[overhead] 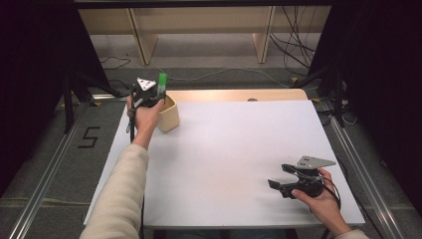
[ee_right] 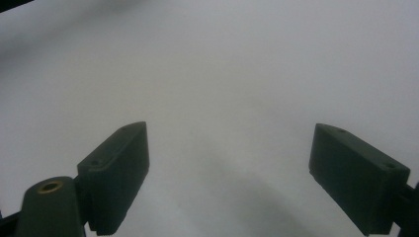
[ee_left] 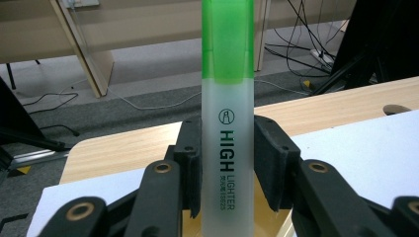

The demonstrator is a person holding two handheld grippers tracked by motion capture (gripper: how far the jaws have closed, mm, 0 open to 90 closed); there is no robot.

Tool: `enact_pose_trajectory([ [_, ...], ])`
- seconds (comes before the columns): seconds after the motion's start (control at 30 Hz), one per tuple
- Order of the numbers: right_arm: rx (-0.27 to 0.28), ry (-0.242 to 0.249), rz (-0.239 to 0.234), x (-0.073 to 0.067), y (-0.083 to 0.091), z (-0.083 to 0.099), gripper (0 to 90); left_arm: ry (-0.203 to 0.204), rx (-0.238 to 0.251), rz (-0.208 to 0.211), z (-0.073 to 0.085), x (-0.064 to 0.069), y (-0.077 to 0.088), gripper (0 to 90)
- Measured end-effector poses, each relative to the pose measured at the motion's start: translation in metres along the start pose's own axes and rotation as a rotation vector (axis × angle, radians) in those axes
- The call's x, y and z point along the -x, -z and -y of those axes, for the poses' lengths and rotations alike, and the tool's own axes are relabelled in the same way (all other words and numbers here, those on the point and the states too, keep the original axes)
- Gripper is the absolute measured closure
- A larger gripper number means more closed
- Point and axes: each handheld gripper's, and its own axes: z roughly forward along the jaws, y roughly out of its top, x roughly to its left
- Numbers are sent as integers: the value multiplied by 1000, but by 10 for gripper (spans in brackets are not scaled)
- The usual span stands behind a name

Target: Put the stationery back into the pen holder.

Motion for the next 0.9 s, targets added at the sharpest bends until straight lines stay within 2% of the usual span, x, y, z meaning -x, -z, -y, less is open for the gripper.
enact_pose_trajectory([
  [0.4, 3, 1, -1, 0, 0, 0, 163, -12, -11, -4, 3, 0, -5, 660],
  [0.5, 2, 1, -1, 0, 0, 0, 163, 1, -18, 9, 4, -1, -5, 650],
  [0.57, 2, 1, -2, 0, 0, 0, 163, 18, -16, 24, 4, -1, -4, 555],
  [0.73, 1, 1, -2, 0, 0, 0, 163, 36, -62, 13, 1, 4, 5, 289],
  [0.9, -2, 1, -3, -1, 0, 0, 163, 6, -66, 30, -4, 11, 16, 201],
])
